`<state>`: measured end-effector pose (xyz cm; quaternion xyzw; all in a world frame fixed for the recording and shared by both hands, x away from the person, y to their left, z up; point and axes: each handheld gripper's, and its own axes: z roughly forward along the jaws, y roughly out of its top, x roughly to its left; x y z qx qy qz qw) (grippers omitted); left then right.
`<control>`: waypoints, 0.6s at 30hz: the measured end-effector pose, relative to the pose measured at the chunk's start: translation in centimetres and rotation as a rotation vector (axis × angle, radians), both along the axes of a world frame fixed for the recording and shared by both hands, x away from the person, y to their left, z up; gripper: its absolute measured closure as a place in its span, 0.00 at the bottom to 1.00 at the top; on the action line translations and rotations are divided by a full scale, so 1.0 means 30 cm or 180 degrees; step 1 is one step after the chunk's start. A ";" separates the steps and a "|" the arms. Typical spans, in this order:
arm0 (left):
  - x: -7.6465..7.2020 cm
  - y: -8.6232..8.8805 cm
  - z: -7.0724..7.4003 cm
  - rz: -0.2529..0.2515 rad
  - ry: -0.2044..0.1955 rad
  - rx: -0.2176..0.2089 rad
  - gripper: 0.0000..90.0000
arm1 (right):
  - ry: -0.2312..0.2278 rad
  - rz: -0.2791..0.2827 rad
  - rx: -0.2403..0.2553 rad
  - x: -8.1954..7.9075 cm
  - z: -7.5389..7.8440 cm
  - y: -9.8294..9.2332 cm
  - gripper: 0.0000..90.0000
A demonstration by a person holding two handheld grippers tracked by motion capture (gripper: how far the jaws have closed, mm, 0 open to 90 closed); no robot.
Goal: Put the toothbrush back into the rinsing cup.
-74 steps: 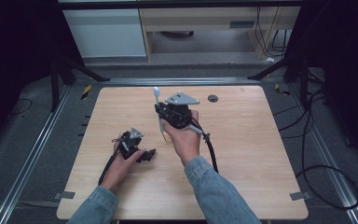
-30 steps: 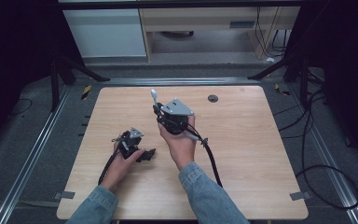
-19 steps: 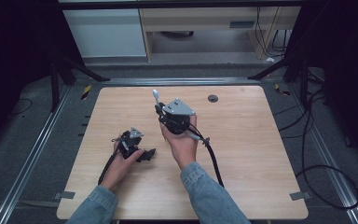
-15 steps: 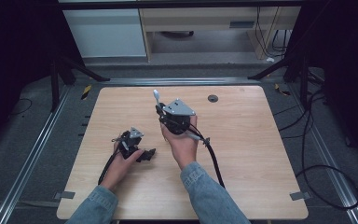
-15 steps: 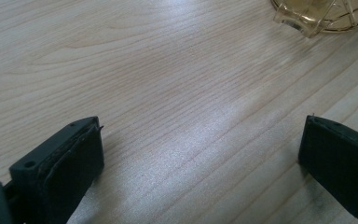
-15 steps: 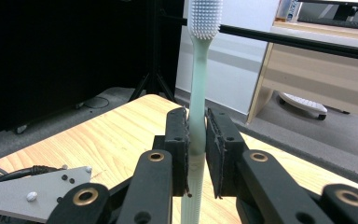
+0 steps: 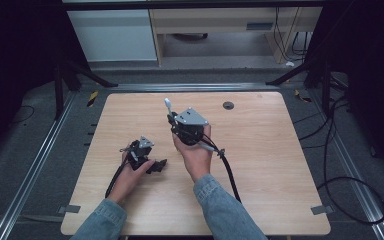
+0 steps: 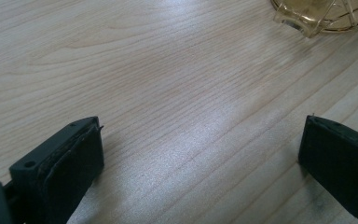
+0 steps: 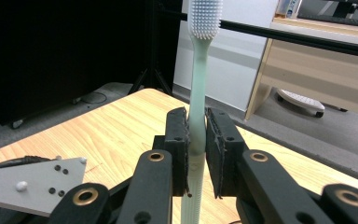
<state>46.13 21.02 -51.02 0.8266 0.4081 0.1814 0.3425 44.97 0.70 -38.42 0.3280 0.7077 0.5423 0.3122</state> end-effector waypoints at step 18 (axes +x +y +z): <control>0.000 0.000 0.000 -0.0003 0.0000 0.0000 0.00 | 0.0050 0.0023 0.0000 0.008 -0.057 0.005 0.88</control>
